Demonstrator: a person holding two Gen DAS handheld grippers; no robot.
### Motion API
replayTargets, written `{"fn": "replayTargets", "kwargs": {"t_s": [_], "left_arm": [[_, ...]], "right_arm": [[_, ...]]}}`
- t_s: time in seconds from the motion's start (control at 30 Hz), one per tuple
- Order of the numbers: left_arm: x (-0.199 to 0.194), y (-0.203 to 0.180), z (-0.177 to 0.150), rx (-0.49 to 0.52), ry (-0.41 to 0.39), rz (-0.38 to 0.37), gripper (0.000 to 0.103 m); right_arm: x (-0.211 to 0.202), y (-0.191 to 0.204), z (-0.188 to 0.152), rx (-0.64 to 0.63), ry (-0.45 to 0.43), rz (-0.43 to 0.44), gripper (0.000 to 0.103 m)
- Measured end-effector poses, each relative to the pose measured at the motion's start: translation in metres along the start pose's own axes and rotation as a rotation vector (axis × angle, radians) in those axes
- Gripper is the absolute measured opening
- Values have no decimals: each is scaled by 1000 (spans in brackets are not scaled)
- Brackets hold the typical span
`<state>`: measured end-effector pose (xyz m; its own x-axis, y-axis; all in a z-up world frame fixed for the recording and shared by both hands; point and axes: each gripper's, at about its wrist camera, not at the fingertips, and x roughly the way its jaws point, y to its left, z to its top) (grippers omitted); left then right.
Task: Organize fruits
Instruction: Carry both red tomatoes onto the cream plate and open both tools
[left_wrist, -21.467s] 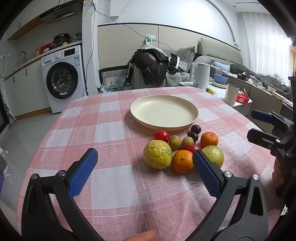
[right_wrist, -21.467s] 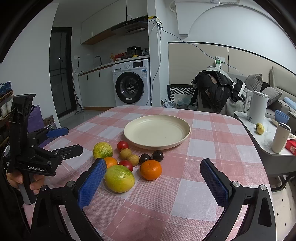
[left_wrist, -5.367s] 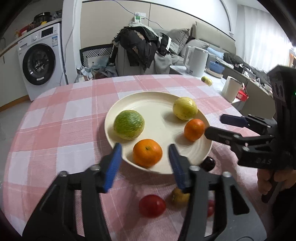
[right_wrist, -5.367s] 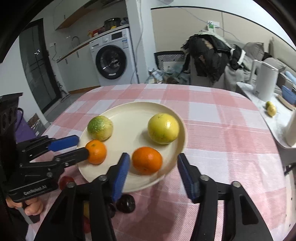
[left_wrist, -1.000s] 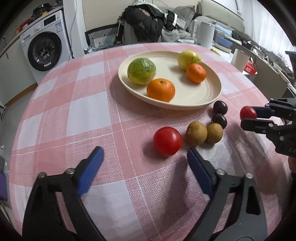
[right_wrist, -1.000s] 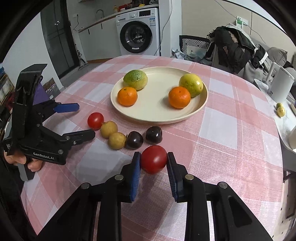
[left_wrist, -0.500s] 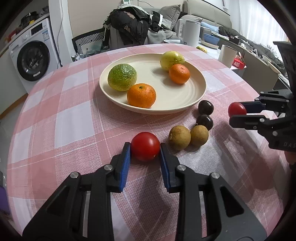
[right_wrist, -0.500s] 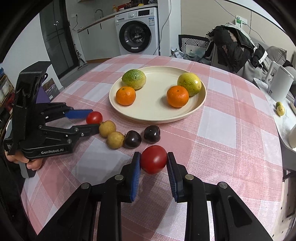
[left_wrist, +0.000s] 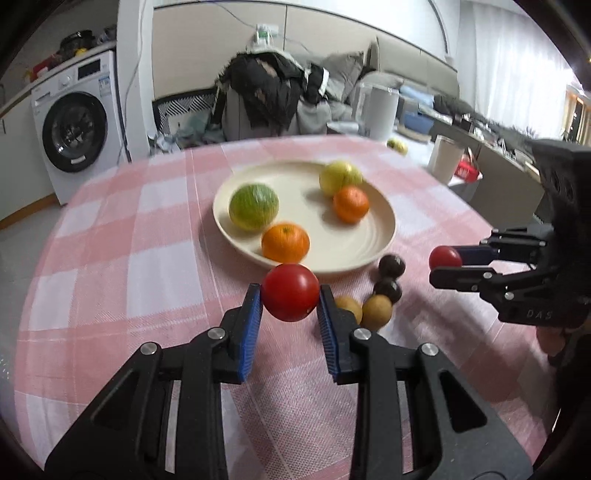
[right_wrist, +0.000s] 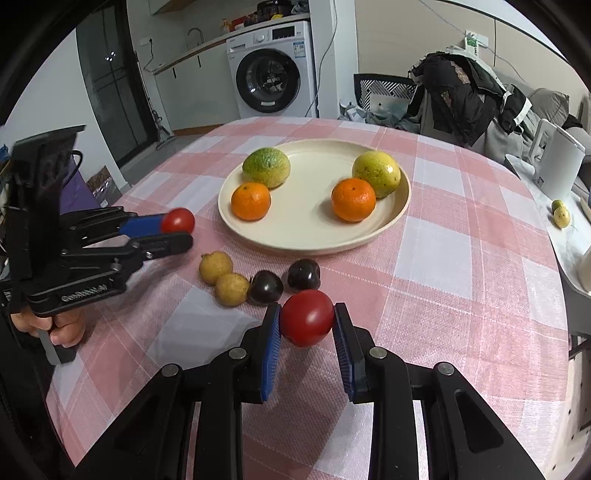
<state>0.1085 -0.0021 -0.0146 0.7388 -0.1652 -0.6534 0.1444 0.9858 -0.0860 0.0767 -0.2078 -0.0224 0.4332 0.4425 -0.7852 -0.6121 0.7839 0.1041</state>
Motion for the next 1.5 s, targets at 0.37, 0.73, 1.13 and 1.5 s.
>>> {"fn": "replayTargets", "kwargs": {"t_s": [0.37, 0.73, 1.13, 1.5], "left_arm": [[-18, -4, 22, -28, -80, 2, 27], [-8, -19, 42, -1, -99, -4, 27], [21, -16, 51, -14, -77, -6, 27], [48, -11, 43, -16, -26, -12, 27]], "right_arm": [[-27, 7, 14, 20, -168, 28, 29], [-26, 0, 40, 63, -230, 16, 29], [-10, -18, 59, 142, -269, 10, 29], [17, -26, 46, 165, -195, 11, 29]]}}
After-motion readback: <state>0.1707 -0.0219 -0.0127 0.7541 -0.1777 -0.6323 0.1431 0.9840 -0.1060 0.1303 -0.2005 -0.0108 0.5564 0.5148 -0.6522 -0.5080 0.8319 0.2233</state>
